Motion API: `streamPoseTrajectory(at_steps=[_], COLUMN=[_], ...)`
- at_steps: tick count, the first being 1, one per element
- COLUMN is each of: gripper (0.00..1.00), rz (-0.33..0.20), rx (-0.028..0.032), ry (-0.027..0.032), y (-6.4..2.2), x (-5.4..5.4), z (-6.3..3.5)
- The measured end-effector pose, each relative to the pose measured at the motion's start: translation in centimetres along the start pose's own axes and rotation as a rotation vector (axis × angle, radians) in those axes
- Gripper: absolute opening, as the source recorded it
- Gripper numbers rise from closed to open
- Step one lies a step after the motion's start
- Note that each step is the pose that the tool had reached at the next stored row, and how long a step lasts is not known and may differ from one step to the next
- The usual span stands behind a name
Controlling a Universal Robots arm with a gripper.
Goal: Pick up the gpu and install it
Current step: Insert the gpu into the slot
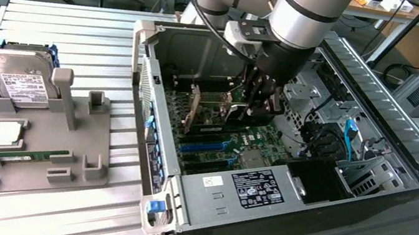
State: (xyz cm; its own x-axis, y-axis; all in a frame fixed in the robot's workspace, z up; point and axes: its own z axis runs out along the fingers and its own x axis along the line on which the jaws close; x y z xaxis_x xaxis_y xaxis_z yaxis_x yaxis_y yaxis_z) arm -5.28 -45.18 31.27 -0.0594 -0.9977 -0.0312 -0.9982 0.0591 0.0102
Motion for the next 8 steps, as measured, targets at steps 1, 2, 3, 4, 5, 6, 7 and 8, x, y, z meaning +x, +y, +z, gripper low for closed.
streamPoseTrajectory(at_steps=[1, 2, 3, 4, 5, 6, 7, 8], gripper=[0.27, 0.27, 0.27, 0.27, 0.27, 0.27, 0.27, 0.27], rz=[0.000, 0.000, 0.000, 0.000, -0.001, -0.001, -0.001, -0.001], rx=[0.0000, 0.0000, 0.0000, 0.0000, 0.0000, 0.0000, 0.0000, -0.0001], ry=[0.0000, 0.0000, 0.0000, 0.0000, 0.0001, 0.0000, 0.0001, 0.0001], y=[0.01, 0.02, 0.02, 0.03, 0.03, 0.03, 0.03, 0.04], x=[0.00, 0.01, 0.02, 0.02, 0.03, 0.04, 0.05, 0.05], z=[0.10, 0.19, 0.29, 0.38, 0.56, 0.72, 0.84, 0.95])
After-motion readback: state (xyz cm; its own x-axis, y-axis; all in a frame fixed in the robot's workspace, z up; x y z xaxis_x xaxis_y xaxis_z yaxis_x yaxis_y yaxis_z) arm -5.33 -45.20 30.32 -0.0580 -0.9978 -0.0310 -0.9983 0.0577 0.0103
